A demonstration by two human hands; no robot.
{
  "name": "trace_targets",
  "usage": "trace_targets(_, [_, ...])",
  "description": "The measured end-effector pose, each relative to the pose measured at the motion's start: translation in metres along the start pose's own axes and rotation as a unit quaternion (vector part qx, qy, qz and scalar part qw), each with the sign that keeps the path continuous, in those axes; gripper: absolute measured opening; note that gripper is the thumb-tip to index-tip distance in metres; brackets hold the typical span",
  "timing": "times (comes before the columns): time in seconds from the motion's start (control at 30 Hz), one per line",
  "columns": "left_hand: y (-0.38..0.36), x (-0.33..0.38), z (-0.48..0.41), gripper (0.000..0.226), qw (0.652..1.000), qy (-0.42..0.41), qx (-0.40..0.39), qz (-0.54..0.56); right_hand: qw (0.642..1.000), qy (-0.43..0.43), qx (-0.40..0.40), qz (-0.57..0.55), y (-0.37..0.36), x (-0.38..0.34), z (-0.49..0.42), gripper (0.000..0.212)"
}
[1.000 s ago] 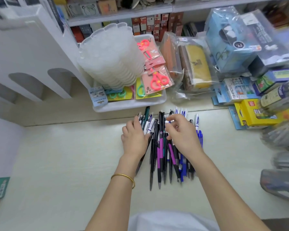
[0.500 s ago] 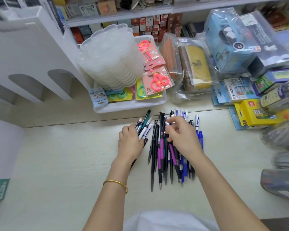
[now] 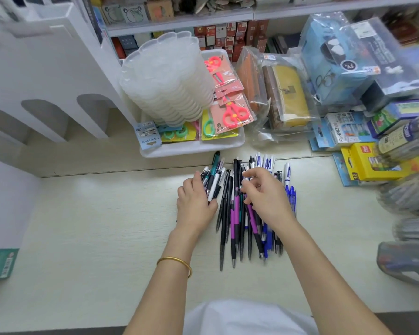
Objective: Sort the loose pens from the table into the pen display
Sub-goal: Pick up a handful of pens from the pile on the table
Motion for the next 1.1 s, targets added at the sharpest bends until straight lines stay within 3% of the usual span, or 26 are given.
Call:
trace_targets(0.2, [-0.0035,0.0016,0.0035,0.084,0.999,0.004,0.008,0.036,1.000,0.003,0.008,0.004,0.0023,-0.0011,-0.0019,0.020])
trace_targets(0.5, [-0.0052,0.0032,0.0022,0.092,1.000,0.011,0.016,0.013,1.000,-0.001,0.007,0.004,0.0020,-0.0018,-0.0022,0.020])
trace_targets(0.97, [-0.0015,0.0032,0.0000,0.080,0.997,0.061,0.042,0.005,1.000,0.002,0.011,0.008,0.0045,-0.0004,-0.0030,0.018])
trace_targets(1.1, [-0.0021,0.0029,-0.0004,0.087,0.998,0.051,0.037,-0.005,1.000,0.005,0.009,0.009,0.0039,-0.0012,-0.0014,0.020])
Point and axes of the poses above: each hand's wrist, its own z-axis away from the middle knuckle, its own y-axis out of the back of the hand, x = y × z, the point moved 6 cm from there along -z, towards the middle knuckle, and after that the axes turned 4 degrees about x, right-handed, at the moved point
